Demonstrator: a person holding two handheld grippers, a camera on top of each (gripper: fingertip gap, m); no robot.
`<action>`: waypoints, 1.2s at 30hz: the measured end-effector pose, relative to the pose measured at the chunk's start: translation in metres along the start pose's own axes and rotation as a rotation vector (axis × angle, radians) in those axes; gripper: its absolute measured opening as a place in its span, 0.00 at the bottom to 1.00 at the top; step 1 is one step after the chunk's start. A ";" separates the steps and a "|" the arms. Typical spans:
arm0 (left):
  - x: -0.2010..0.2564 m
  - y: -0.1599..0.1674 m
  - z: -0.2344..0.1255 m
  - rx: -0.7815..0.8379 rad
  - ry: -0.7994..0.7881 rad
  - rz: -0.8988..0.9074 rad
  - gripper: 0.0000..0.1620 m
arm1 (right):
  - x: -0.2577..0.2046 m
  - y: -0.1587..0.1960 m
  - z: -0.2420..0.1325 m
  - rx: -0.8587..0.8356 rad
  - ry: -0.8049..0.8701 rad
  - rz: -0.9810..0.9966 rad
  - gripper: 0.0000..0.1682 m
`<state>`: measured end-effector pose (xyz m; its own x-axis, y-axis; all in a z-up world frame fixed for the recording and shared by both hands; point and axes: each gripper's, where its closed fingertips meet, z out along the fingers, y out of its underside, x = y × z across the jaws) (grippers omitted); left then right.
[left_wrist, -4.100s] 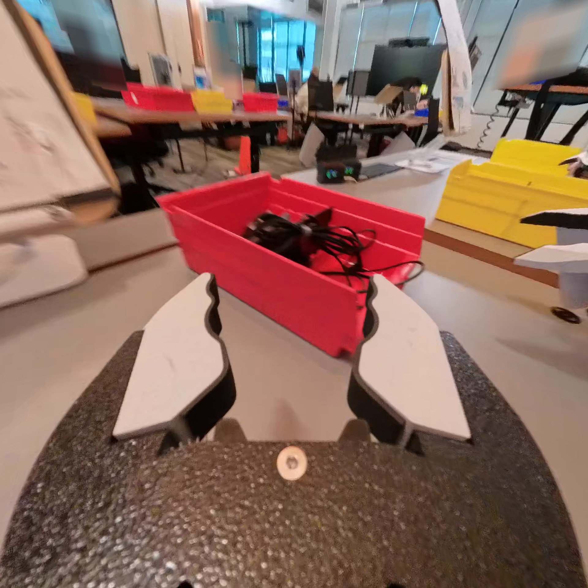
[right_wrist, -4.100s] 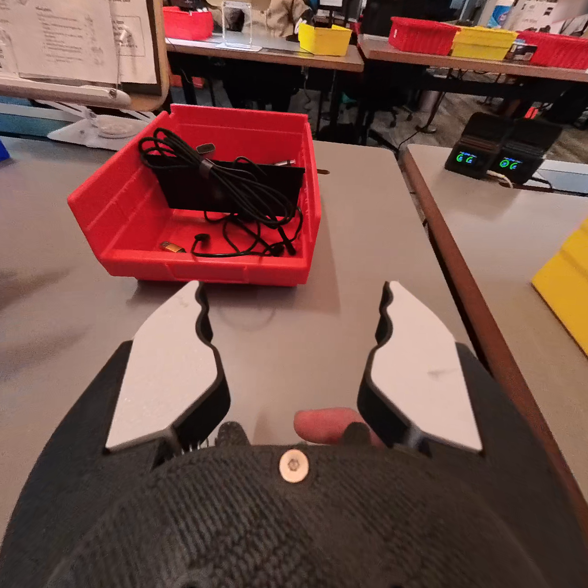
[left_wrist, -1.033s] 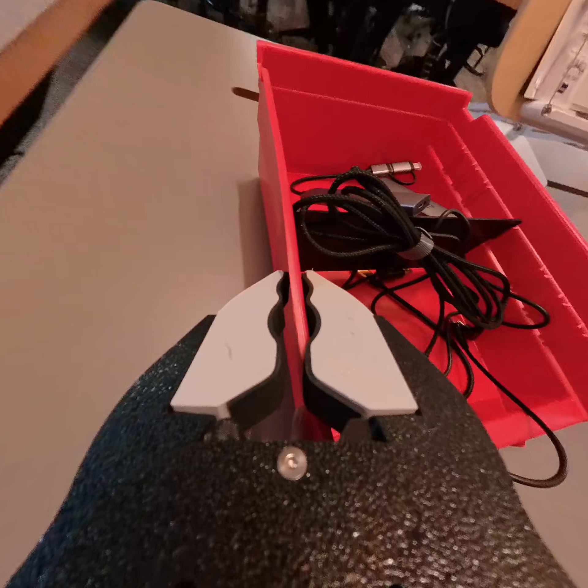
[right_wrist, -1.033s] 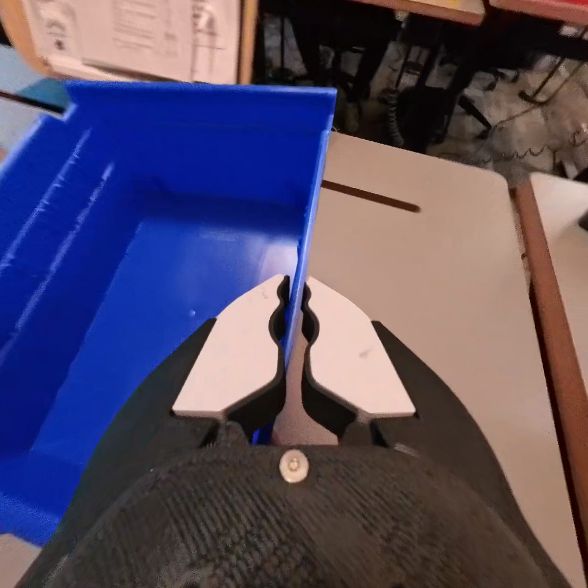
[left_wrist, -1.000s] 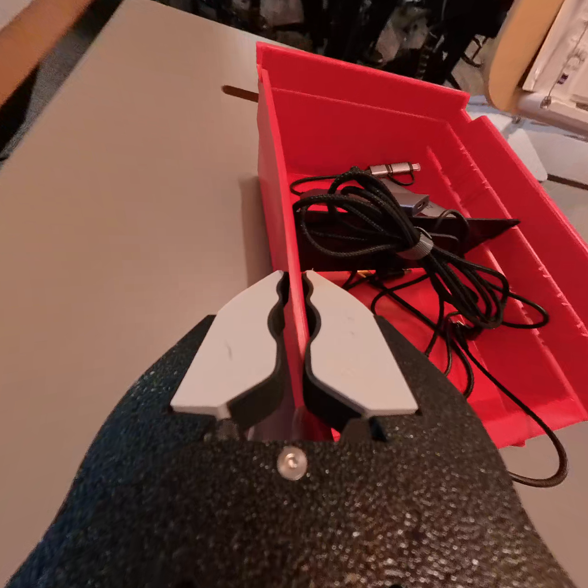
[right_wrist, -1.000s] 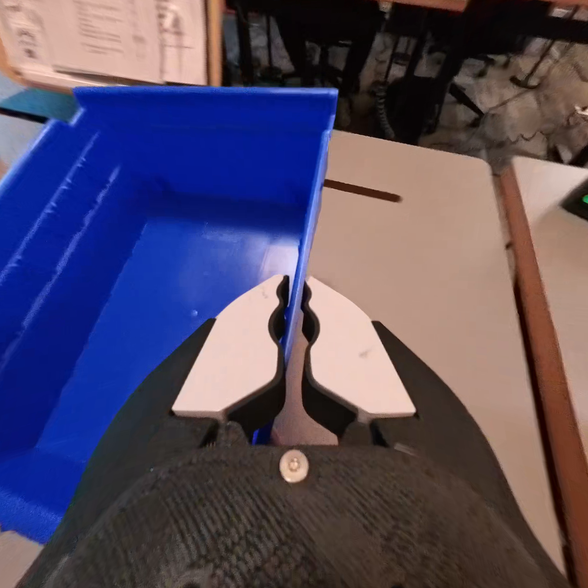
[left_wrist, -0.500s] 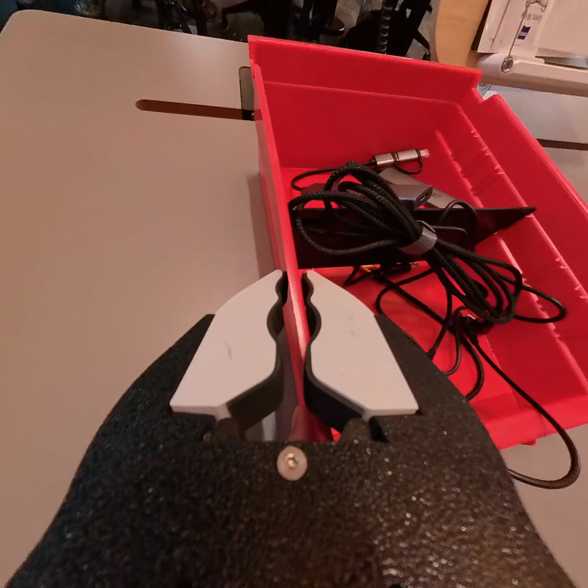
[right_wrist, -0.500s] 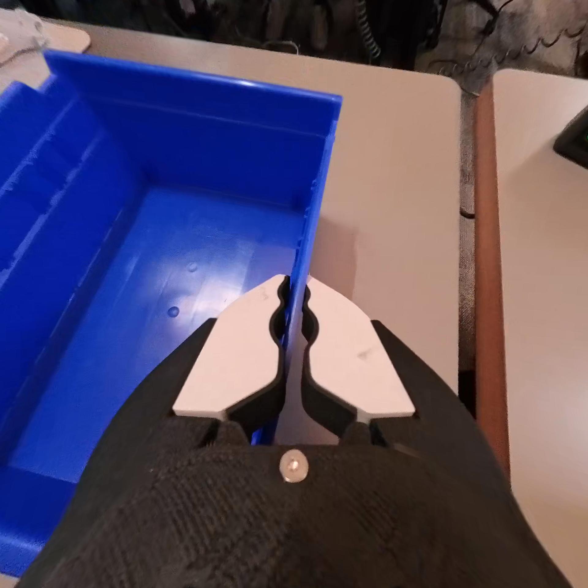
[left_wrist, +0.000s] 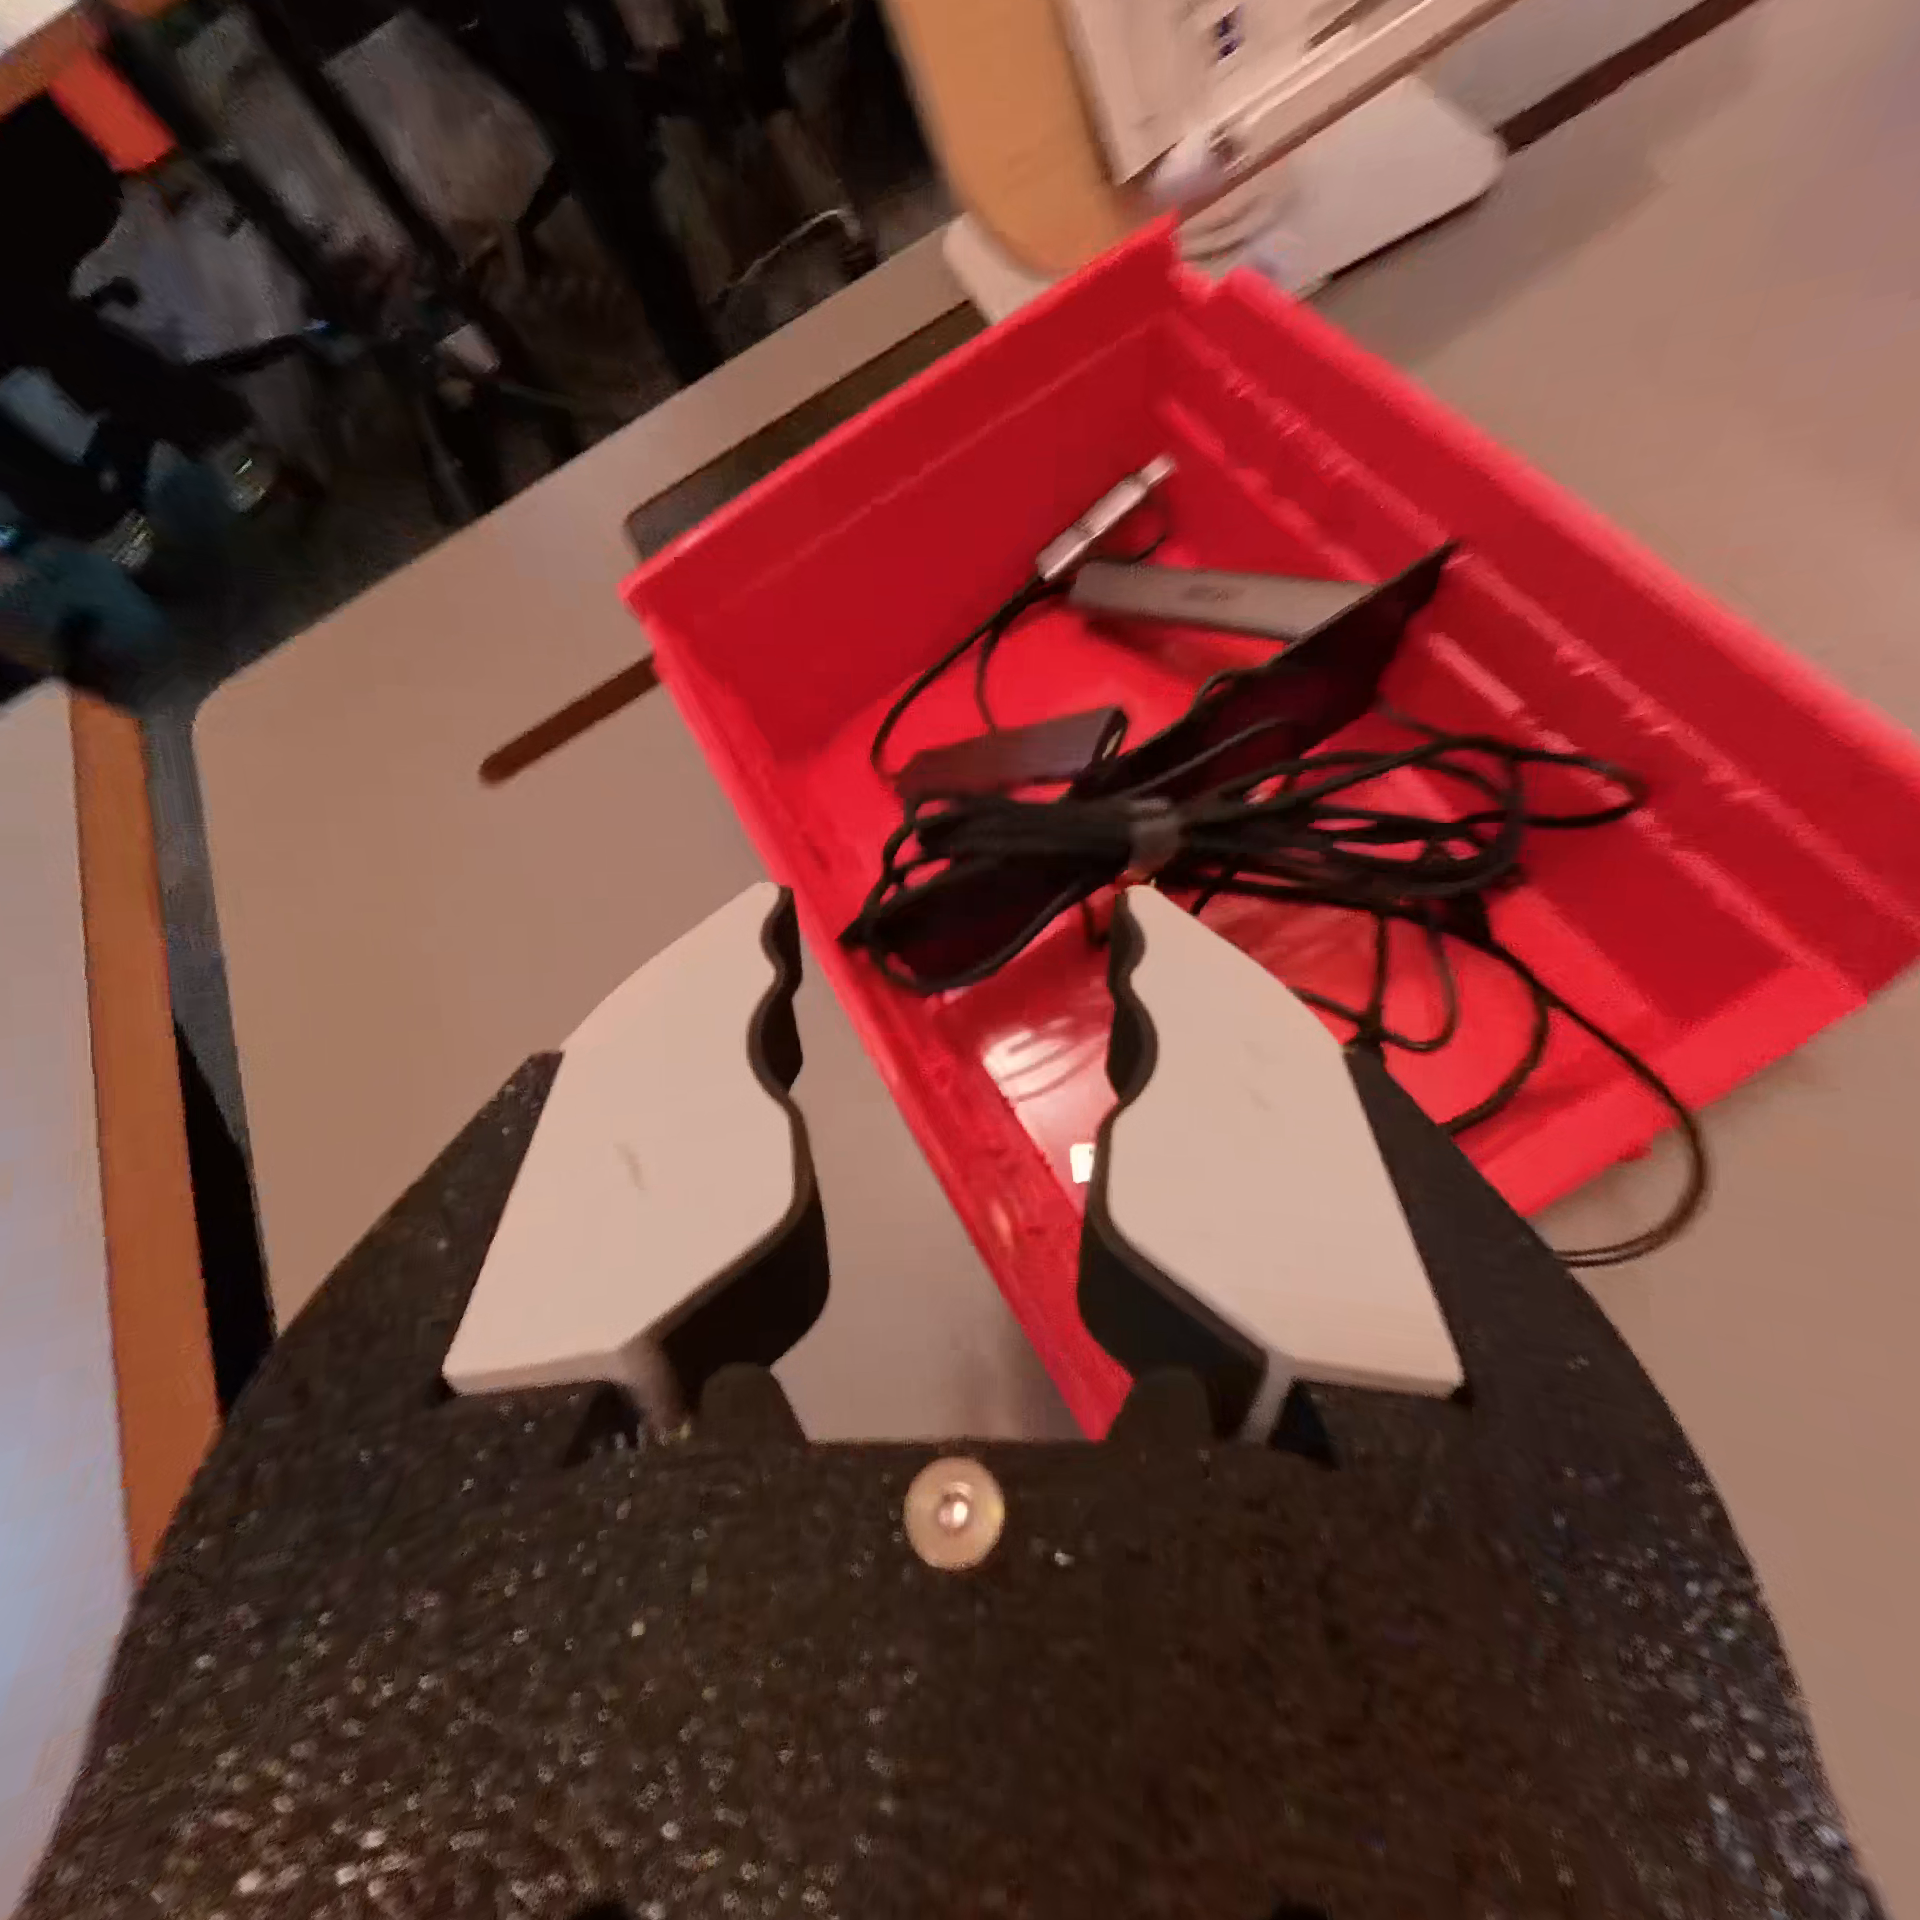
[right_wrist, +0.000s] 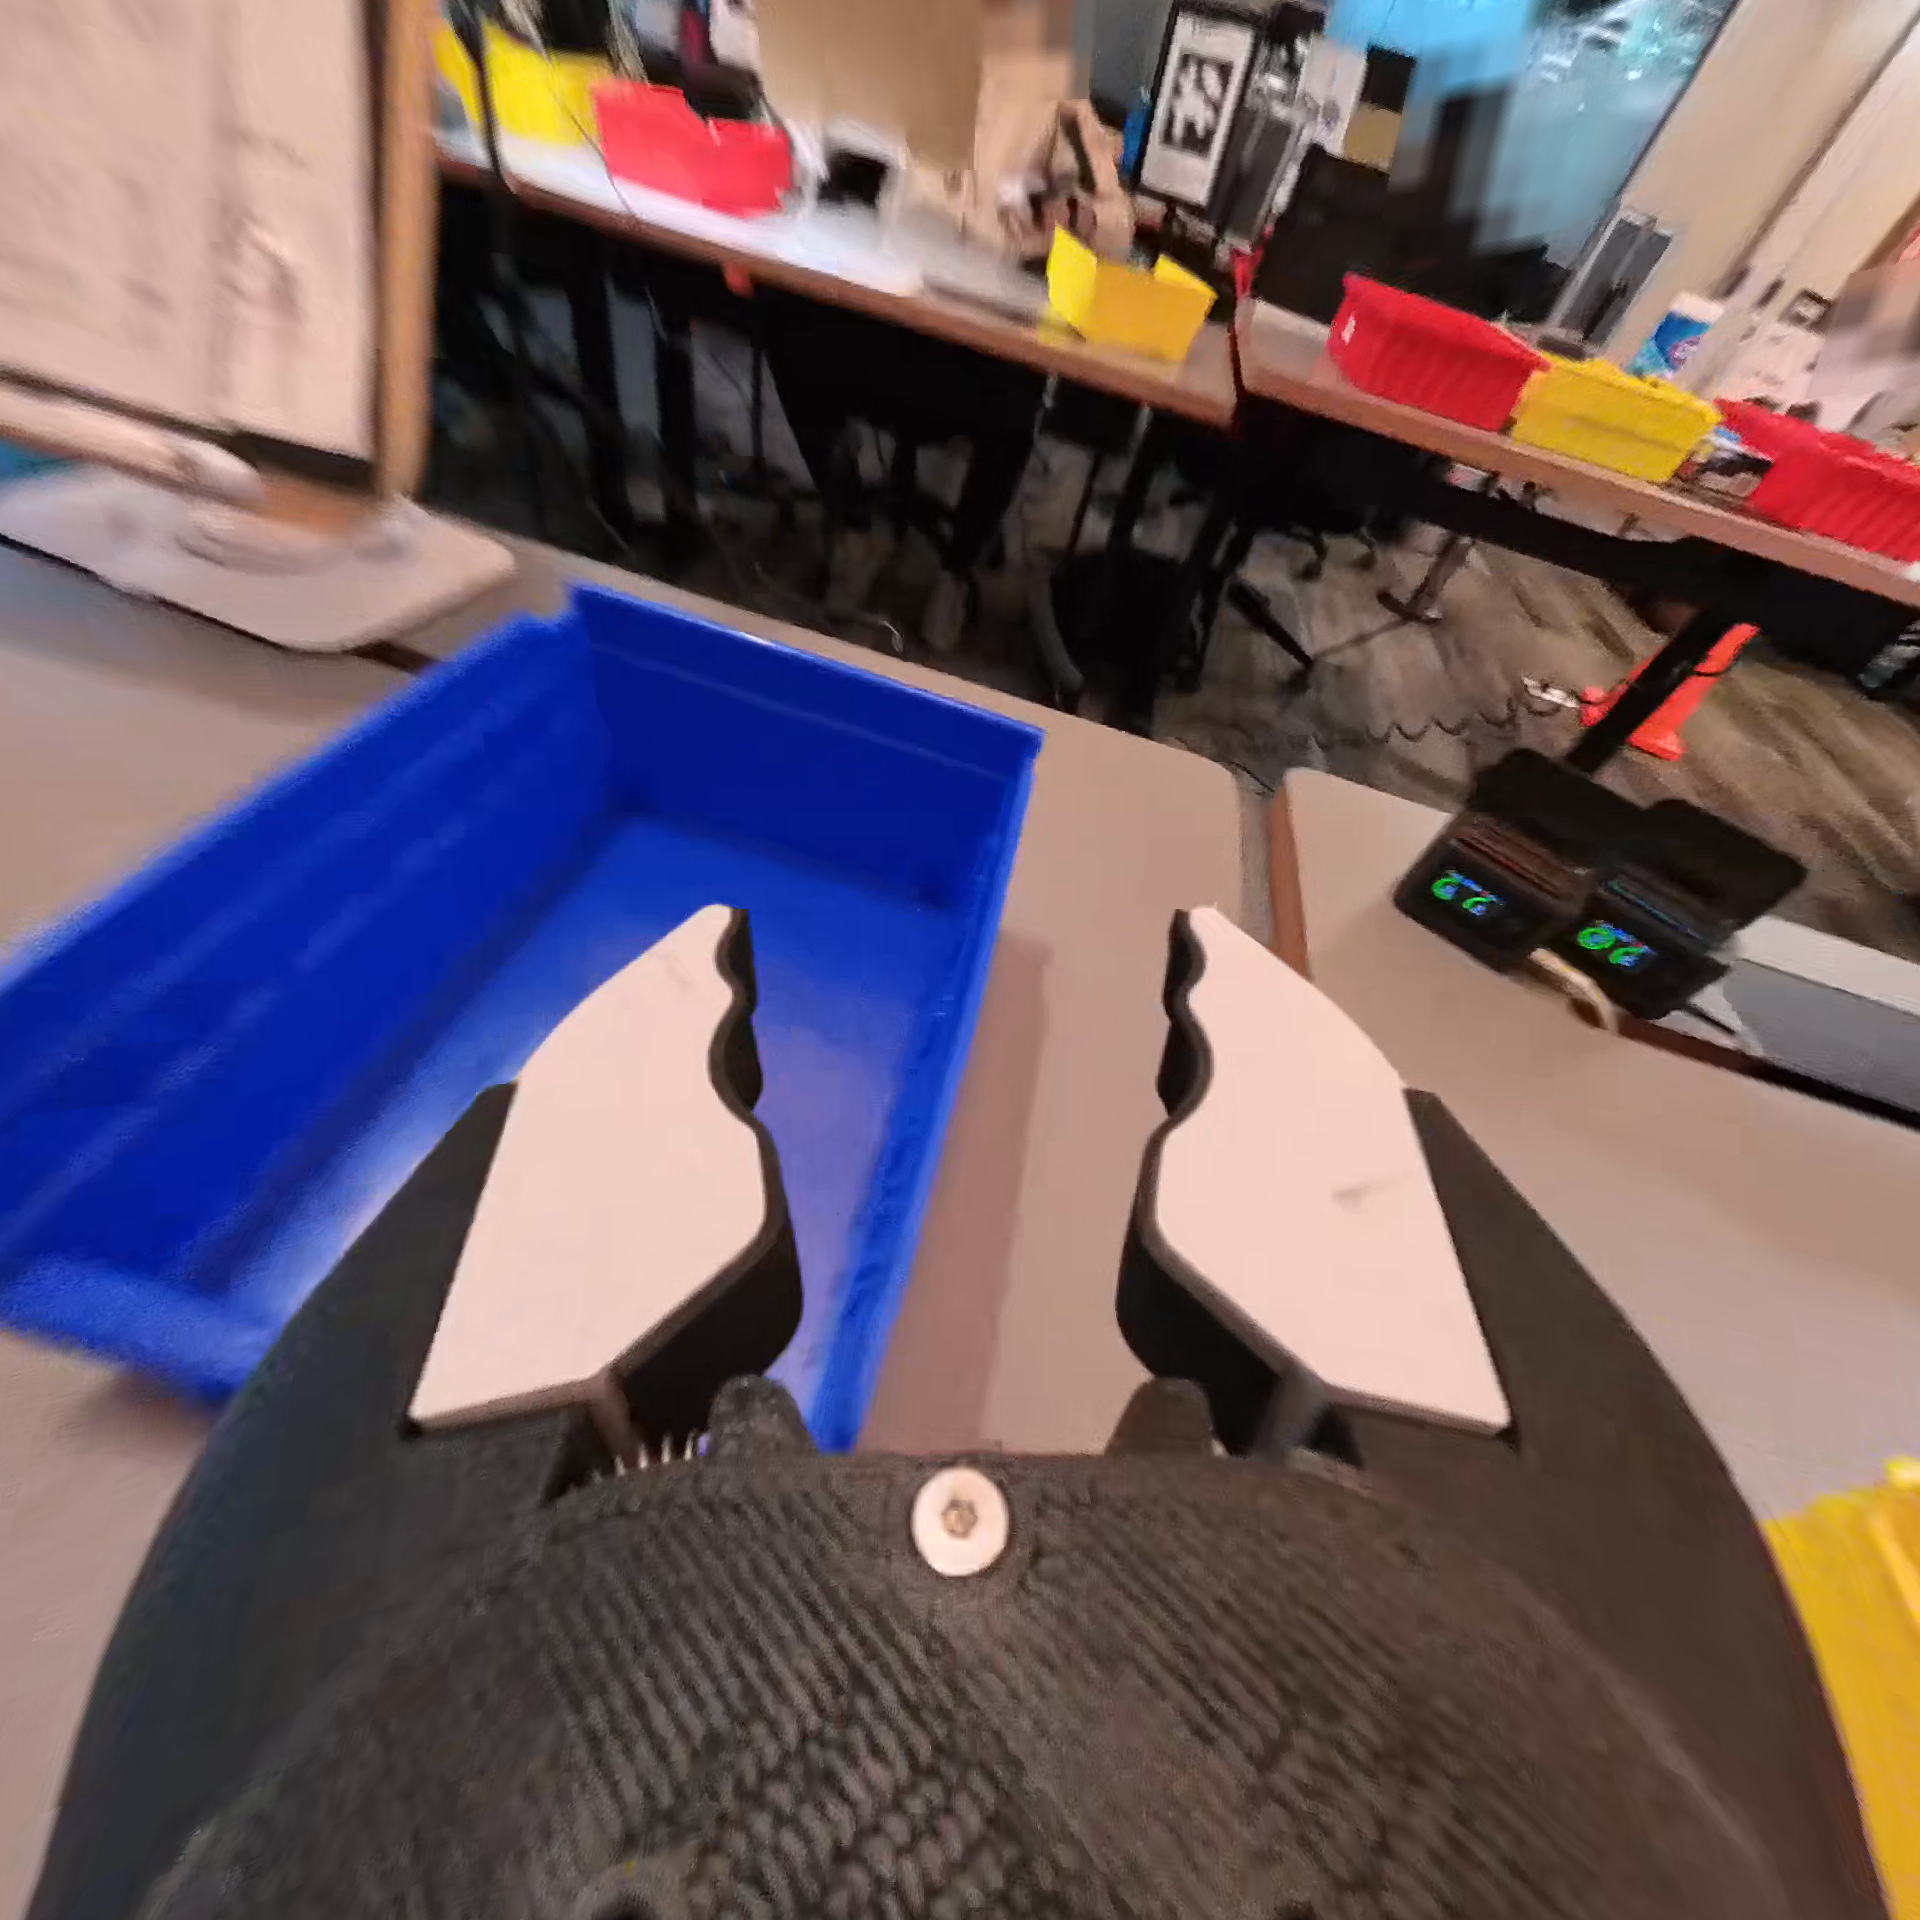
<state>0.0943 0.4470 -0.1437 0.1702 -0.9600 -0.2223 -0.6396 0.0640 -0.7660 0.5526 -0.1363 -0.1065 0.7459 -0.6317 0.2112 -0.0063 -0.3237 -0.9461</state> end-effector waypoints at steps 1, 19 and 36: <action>0.006 -0.013 -0.002 -0.008 0.038 0.038 0.35 | -0.011 -0.002 -0.016 0.028 -0.034 0.035 0.48; 0.074 -0.021 0.178 -0.361 0.545 1.232 0.36 | -0.152 0.097 -0.180 -0.189 -0.284 0.177 0.50; 0.052 -0.089 0.145 -0.028 0.215 1.291 0.12 | -0.236 0.061 -0.123 -0.092 -0.450 0.124 0.47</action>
<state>0.2684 0.4304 -0.1748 -0.6942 -0.2359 -0.6800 -0.2668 0.9618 -0.0614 0.2946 -0.0937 -0.1838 0.9501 -0.3083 -0.0483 -0.1572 -0.3391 -0.9275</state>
